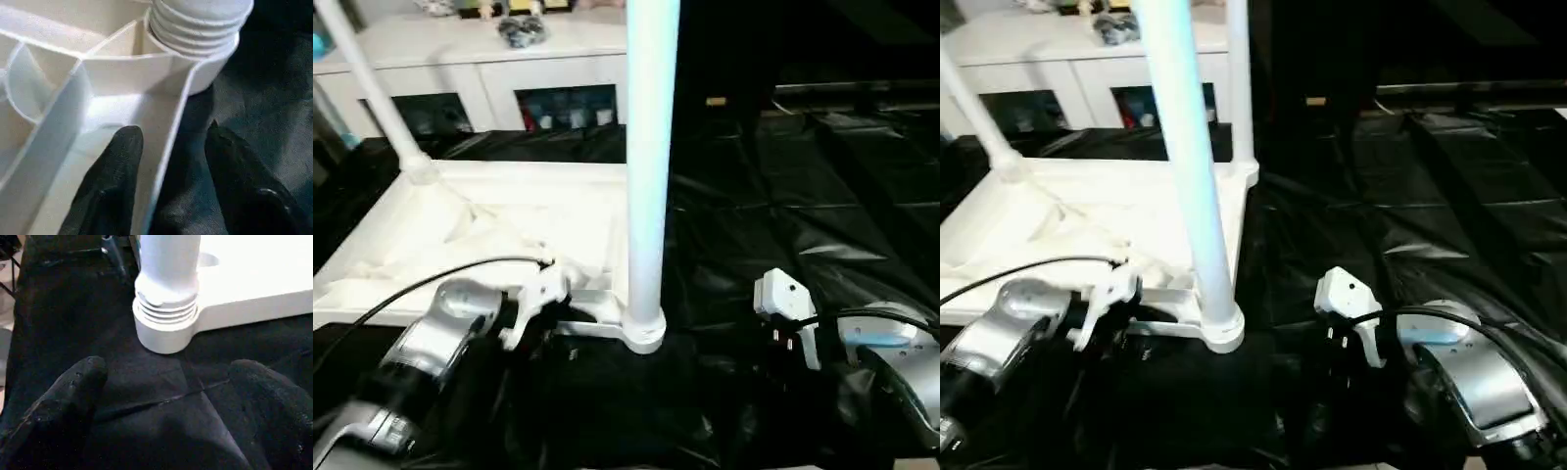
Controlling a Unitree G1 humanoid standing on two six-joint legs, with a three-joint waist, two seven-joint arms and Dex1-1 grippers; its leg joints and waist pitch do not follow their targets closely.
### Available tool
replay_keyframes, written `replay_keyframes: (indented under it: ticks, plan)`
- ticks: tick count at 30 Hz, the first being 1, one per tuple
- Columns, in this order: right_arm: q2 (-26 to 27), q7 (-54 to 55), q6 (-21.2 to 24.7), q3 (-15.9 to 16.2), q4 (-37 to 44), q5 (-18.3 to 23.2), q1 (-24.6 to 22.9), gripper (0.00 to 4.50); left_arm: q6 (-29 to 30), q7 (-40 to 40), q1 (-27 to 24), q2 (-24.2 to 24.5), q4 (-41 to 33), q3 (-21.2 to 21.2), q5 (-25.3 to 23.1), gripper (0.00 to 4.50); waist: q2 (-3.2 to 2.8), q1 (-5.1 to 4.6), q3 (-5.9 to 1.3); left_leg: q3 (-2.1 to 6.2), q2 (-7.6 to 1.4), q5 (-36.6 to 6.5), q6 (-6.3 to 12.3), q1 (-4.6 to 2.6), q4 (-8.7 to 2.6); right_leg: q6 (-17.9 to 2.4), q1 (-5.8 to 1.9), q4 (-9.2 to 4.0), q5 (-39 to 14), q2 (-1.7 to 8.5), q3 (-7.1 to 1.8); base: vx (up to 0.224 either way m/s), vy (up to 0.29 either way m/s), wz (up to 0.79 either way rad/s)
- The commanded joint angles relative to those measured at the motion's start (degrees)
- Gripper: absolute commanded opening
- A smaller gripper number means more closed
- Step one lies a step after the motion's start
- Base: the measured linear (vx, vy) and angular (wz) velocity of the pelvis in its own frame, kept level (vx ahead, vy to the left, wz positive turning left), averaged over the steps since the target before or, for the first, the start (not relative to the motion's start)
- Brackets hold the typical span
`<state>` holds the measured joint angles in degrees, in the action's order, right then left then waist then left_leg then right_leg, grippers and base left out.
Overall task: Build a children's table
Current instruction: Rotate leg to tighten
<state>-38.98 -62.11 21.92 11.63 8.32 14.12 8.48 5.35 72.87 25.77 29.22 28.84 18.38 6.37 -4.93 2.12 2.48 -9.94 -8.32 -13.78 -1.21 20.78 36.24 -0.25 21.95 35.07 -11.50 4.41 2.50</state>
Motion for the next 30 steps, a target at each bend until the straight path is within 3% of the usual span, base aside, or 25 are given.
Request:
replay_keyframes:
  ticks: [1, 3, 5, 8, 9, 14, 20, 21, 22, 29, 30]
  plan:
    - [-0.21, -0.34, 0.24, 0.39, 1.33, 0.86, -0.39, 4.50, -1.26, -0.30, 1.49, -0.30, 1.78, -0.41, -0.74, 2.00, 0.40, 0.16, -2.95, 1.99, -4.84, -10.09, 2.47, -0.43, -5.49, -16.81, -2.57, -3.84, -7.47, 4.73, -2.72, 0.000, 0.000, 0.00]
    - [-0.24, -0.45, 0.15, 0.51, 1.43, 0.72, -0.48, 4.50, -1.79, -0.14, 1.96, -0.60, 2.29, -0.45, -0.71, 1.96, 0.26, 0.24, -3.00, 1.98, -4.88, -9.60, 2.77, -0.49, -5.44, -16.74, -2.50, -3.83, -7.34, 4.77, -2.74, 0.000, 0.000, 0.00]
    - [-0.27, -0.49, 0.08, 0.51, 1.52, 0.66, -0.57, 4.50, -2.11, 0.22, 2.25, -0.81, 2.55, -0.46, -0.71, 1.58, 0.28, 0.32, -2.98, 1.96, -4.89, -9.75, 2.79, -0.50, -5.42, -16.67, -2.45, -3.91, -7.70, 4.77, -2.72, 0.000, 0.000, 0.00]
    - [-0.20, -0.50, -0.11, 0.56, 1.32, 0.46, -0.49, 4.50, -2.78, 0.54, 2.73, -0.90, 3.39, -0.19, -1.14, 1.56, 0.25, 0.29, -2.95, 1.97, -4.89, -9.64, 2.84, -0.39, -5.49, -16.51, -2.47, -3.88, -7.65, 4.71, -2.67, 0.000, 0.000, 0.00]
    - [-0.15, -0.47, -0.19, 0.61, 1.30, 0.35, -0.47, 4.50, -3.71, 0.70, 3.02, -0.86, 4.08, 0.01, -1.57, 1.48, -0.24, 0.39, -2.93, 2.02, -4.92, -9.99, 2.66, -0.49, -5.49, -16.54, -2.41, -3.88, -8.03, 4.81, -2.69, 0.000, 0.000, 0.00]
    - [-0.02, -0.21, -0.57, 0.81, 1.17, -0.14, -0.58, 4.50, -5.56, 1.81, 3.86, -1.17, 5.62, -0.25, -1.38, 0.94, -0.04, 0.58, -2.83, 1.85, -4.86, -10.29, 2.70, -0.53, -5.43, -16.02, -2.28, -4.21, -10.59, 4.79, -2.77, 0.000, 0.000, 0.00]
    - [-0.06, -0.11, -0.78, 1.09, 1.33, -0.48, -0.97, 4.50, -6.23, 3.17, 4.29, -0.95, 5.72, 0.36, -1.81, 0.72, -0.45, 1.00, -3.03, 2.01, -5.11, -9.15, 2.62, -0.38, -5.59, -16.00, -2.32, -3.82, -7.71, 4.79, -2.67, 0.000, 0.000, 0.00]
    - [-0.08, -0.08, -0.71, 1.18, 1.54, -0.52, -1.12, 4.50, -7.04, 3.80, 4.43, -0.97, 6.06, 0.50, -1.89, 0.71, -0.76, 1.03, -3.08, 2.00, -5.10, -9.04, 2.65, -0.44, -5.54, -16.13, -2.28, -3.76, -7.11, 4.78, -2.65, 0.000, 0.000, 0.00]
    - [-0.09, -0.07, -0.69, 1.20, 1.60, -0.54, -1.15, 4.50, -7.10, 4.18, 4.55, -1.01, 6.12, 0.67, -1.90, 0.69, -0.55, 1.09, -3.10, 1.92, -5.05, -8.89, 2.92, -0.39, -5.48, -16.39, -2.32, -3.74, -6.10, 4.79, -2.64, 0.000, 0.000, 0.00]
    - [-0.02, -0.03, -1.39, 1.57, 1.39, -1.16, -1.24, 4.50, -8.96, 6.97, 5.85, -1.13, 7.22, 2.46, -3.94, 0.58, -0.77, 1.22, -2.94, 1.97, -5.10, -9.53, 2.64, -0.26, -5.69, -15.80, -2.45, -3.95, -8.09, 4.89, -2.67, 0.000, 0.000, 0.00]
    - [0.28, 0.25, -1.70, 1.60, 1.26, -1.31, -1.22, 4.50, -8.04, 7.00, 5.68, -1.08, 6.56, 2.90, -4.21, 0.52, -1.06, 1.16, -3.02, 2.04, -5.14, -9.24, 2.51, -0.21, -5.62, -15.99, -2.52, -3.75, -7.27, 5.01, -2.65, 0.000, 0.000, 0.00]
